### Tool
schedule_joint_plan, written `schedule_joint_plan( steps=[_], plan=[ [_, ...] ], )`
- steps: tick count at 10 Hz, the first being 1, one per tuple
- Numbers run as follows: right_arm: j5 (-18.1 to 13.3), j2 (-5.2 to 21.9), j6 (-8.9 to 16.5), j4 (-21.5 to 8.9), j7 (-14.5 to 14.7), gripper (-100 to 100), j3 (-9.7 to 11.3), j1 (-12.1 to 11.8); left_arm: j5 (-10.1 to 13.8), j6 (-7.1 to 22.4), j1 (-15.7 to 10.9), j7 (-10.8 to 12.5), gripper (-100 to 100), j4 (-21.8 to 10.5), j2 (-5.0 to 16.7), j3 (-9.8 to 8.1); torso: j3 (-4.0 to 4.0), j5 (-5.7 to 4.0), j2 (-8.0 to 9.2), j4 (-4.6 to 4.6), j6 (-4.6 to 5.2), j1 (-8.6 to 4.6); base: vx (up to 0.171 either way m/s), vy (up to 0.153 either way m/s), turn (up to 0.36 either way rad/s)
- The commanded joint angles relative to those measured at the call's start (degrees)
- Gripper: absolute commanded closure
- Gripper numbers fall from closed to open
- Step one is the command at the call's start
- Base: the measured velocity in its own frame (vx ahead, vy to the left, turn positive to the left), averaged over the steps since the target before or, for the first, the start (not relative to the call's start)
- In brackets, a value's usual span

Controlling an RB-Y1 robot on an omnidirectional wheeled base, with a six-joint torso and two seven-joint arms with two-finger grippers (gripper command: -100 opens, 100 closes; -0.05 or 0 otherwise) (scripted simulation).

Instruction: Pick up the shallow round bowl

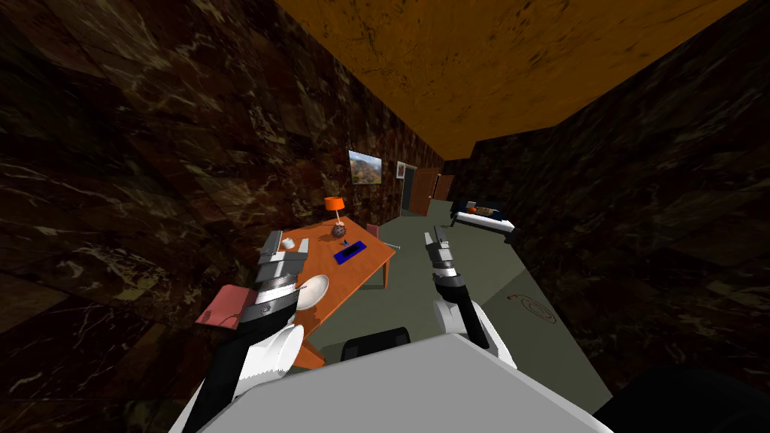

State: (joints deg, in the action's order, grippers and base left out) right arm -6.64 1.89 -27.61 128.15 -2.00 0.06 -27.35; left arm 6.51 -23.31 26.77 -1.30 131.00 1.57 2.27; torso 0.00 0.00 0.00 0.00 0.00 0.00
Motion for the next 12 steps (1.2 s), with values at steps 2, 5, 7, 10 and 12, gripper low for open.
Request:
schedule_joint_plan(
  steps=[2,5,7,10,12],
  plan=[
    [0.0,0.0,0.0,0.0,0.0,0,0.0,0.0,1.5,1.0,0.3,0.4,-100,-0.8,2.9,-0.34,-0.01,0.0,-0.01,0.0,0.01,-0.01,0.007,-0.009,-0.037],
    [0.0,0.0,0.0,0.0,0.0,0,0.0,0.0,5.2,3.3,0.9,1.5,-100,-2.8,6.2,-1.15,-0.03,-0.01,-0.04,-0.01,0.01,-0.05,0.012,-0.021,-0.064],
    [0.0,0.0,0.0,0.0,0.0,0,0.0,0.0,8.7,5.4,1.4,2.4,-100,-4.6,8.0,-1.91,-0.04,-0.02,-0.07,-0.02,0.01,-0.09,0.021,-0.035,-0.075],
    [0.0,0.0,0.0,0.0,0.0,0,0.0,0.0,12.7,7.9,2.0,3.5,-100,-6.7,9.6,-2.84,-0.04,-0.03,-0.07,-0.02,0.0,-0.12,0.02,-0.034,-0.066],
    [0.0,0.0,0.0,0.0,0.0,0,0.0,0.0,16.3,10.6,2.6,4.7,-100,-8.9,10.9,-3.89,-0.05,-0.03,-0.08,-0.02,0.01,-0.12,0.028,-0.046,-0.11]
  ],
)
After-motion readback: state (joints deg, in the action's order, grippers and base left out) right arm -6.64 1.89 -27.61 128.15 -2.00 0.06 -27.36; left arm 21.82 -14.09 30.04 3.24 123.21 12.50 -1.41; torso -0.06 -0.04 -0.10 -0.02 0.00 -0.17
